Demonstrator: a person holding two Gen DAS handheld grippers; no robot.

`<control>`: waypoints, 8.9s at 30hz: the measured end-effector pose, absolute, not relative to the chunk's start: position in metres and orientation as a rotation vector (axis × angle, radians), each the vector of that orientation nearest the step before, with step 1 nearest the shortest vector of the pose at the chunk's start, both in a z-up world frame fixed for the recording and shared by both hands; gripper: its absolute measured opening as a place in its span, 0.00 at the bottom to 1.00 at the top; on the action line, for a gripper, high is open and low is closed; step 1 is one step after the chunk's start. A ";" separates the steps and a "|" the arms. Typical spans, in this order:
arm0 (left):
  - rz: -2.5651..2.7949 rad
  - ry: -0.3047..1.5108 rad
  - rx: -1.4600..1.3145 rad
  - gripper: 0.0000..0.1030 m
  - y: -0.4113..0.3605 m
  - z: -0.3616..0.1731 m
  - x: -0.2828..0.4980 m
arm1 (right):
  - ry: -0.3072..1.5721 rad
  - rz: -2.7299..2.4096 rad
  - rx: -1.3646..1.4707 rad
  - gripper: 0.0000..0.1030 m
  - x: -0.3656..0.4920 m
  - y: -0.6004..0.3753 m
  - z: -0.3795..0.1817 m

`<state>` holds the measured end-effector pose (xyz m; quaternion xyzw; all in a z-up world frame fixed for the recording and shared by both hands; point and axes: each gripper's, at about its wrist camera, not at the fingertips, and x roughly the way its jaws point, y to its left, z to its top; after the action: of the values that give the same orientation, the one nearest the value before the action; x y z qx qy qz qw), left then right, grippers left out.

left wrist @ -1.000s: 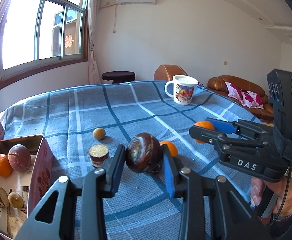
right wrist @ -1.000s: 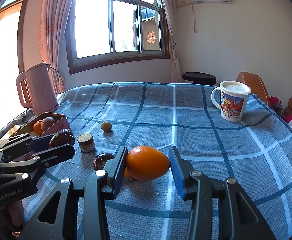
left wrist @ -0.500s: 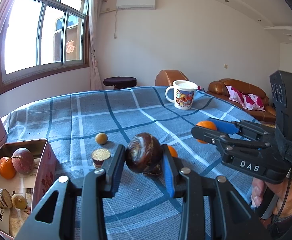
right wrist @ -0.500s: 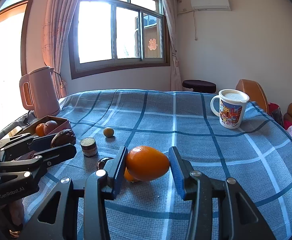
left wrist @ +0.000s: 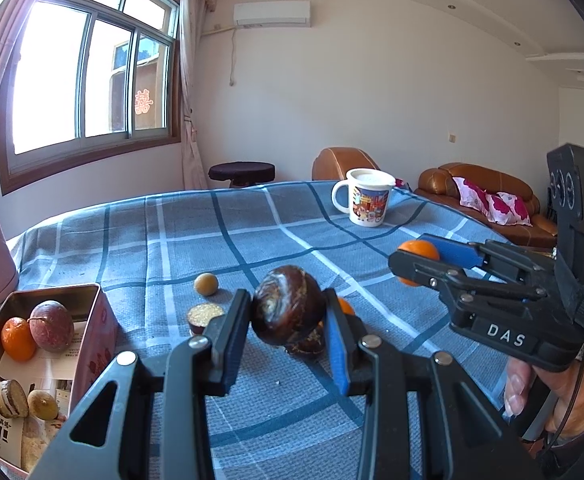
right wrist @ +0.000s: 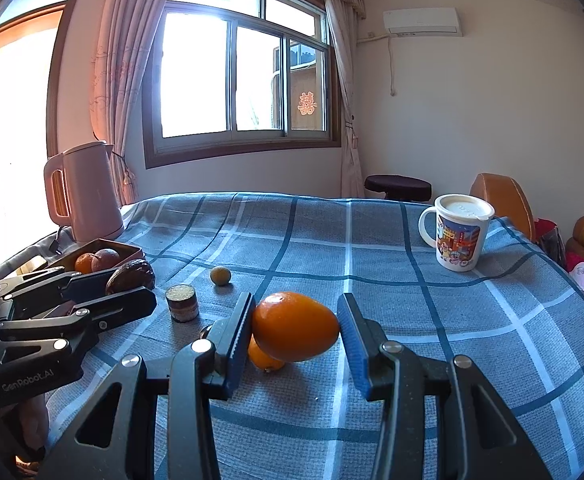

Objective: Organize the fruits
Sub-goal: 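Lift the brown fruit and oval orange and carry both toward the tin box, then open the left gripper over the tin while the right gripper releases the oval orange into it, then move both open grippers back to the remaining fruits, then grasp another dark brown fruit with the left gripper while the right gripper grasps a small orange, then lift the brown fruit and small orange and carry both over the tin box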

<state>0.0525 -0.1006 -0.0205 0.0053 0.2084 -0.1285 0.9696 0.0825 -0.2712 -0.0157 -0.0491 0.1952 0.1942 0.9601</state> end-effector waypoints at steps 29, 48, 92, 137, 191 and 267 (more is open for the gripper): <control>-0.219 0.350 0.014 0.37 -0.092 -0.015 0.041 | 0.338 0.416 -0.127 0.43 0.072 -0.262 -0.012; -0.090 0.364 -0.025 0.37 -0.034 -0.014 0.030 | 0.353 0.567 -0.214 0.43 0.070 -0.190 -0.005; 0.172 0.432 -0.085 0.37 0.078 -0.023 0.024 | 0.422 0.817 -0.289 0.43 0.083 -0.055 -0.001; 0.214 0.594 -0.128 0.37 0.113 -0.044 0.039 | 0.638 0.897 -0.324 0.44 0.099 -0.002 -0.052; -0.390 0.846 0.018 0.41 -0.129 -0.069 0.141 | 0.653 0.308 0.073 0.67 0.150 -0.273 -0.040; -0.181 0.427 -0.009 0.41 -0.087 -0.024 0.081 | 0.495 0.524 -0.082 0.37 0.114 -0.240 -0.026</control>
<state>0.0815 -0.0866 -0.0244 -0.0045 0.2114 -0.0898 0.9733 0.1136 -0.2402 -0.0263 -0.0401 0.2420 0.2564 0.9349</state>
